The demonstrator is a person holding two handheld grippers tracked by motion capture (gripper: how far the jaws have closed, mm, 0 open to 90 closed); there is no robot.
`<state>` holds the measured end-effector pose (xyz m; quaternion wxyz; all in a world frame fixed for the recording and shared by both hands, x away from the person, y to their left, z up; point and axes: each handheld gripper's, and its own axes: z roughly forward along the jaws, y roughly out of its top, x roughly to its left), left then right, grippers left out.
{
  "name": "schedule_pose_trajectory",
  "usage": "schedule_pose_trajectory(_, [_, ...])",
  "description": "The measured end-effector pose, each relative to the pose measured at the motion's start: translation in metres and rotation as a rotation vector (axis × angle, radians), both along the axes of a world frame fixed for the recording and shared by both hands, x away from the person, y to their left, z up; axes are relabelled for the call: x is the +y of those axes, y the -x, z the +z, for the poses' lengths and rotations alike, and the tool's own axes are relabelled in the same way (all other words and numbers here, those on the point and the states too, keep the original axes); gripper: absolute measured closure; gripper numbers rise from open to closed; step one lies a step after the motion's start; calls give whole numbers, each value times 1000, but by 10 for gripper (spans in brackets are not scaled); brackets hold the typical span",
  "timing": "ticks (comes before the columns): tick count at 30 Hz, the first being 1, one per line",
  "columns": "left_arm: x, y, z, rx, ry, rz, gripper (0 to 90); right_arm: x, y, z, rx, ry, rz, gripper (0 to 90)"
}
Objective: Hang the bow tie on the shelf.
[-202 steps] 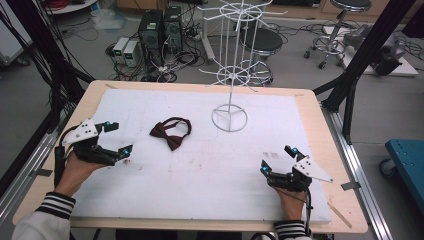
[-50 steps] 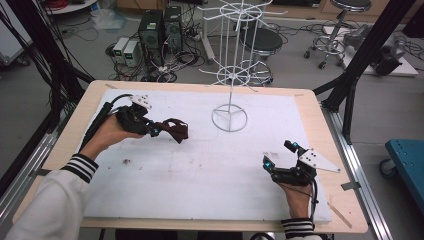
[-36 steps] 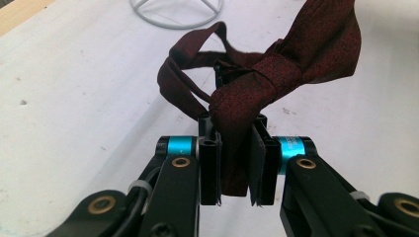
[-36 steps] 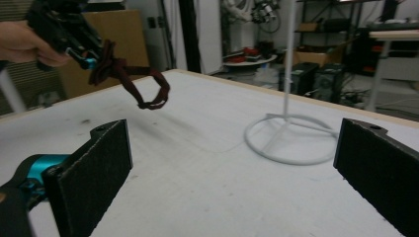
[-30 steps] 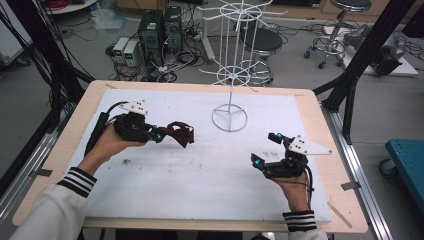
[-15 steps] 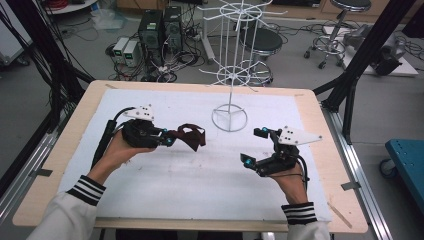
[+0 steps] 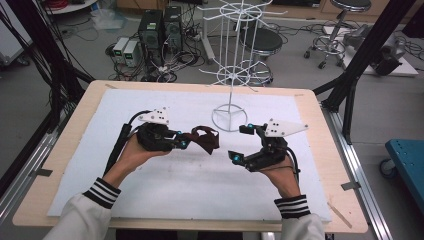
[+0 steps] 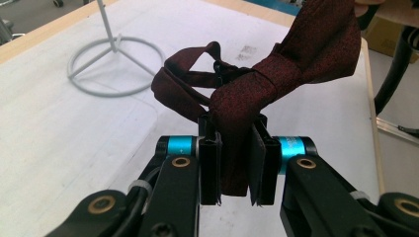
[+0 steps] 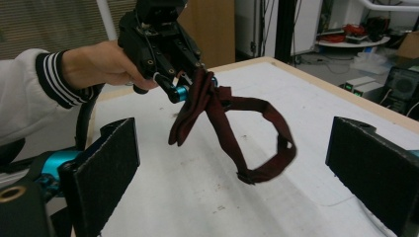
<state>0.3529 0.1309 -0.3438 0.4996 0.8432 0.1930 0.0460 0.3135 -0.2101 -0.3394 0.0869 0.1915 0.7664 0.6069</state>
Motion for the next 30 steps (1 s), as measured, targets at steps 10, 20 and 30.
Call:
schedule_pose_trajectory(10, [-12,3,0,-8,5,-10,776,19,-7,1,43,8,38,109])
schedule_pose_trajectory(20, [-16,5,0,-28,6,-22,775,35,-12,1,75,48,83,305])
schedule_pose_trajectory(30, [-14,4,1,-27,10,-27,774,43,-14,-1,85,82,86,615])
